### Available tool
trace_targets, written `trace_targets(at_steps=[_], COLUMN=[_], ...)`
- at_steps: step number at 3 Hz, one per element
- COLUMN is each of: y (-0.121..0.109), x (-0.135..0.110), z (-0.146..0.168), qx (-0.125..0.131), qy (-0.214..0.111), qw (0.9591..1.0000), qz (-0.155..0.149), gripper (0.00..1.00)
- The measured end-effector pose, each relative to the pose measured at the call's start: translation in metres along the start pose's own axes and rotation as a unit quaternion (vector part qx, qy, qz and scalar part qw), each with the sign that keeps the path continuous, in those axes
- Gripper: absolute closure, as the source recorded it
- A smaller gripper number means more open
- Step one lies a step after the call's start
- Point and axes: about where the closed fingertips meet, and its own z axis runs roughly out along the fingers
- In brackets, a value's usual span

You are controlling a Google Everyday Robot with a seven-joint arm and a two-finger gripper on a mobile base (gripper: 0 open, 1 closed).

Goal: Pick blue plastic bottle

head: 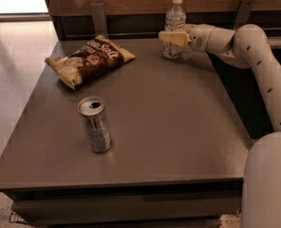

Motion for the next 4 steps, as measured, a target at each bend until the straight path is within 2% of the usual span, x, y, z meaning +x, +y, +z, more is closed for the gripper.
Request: trace_targets(at_steps=[1,2,3,4], y=[0.0016,0.0042,0.0057,0.0057], x=[0.0000,0.0008,0.0013,0.0013], z=[0.0021,0.0065,0.0088,0.0089], qx=[-0.002,-0.005,-0.007,-0.007], qy=[0.000,0.001,0.001,0.001], qw=[1.0000,1.0000,1.0000,1.0000], qz=[0.000,0.001,0.001,0.001], gripper=[0.57,0.88,1.00,1.00])
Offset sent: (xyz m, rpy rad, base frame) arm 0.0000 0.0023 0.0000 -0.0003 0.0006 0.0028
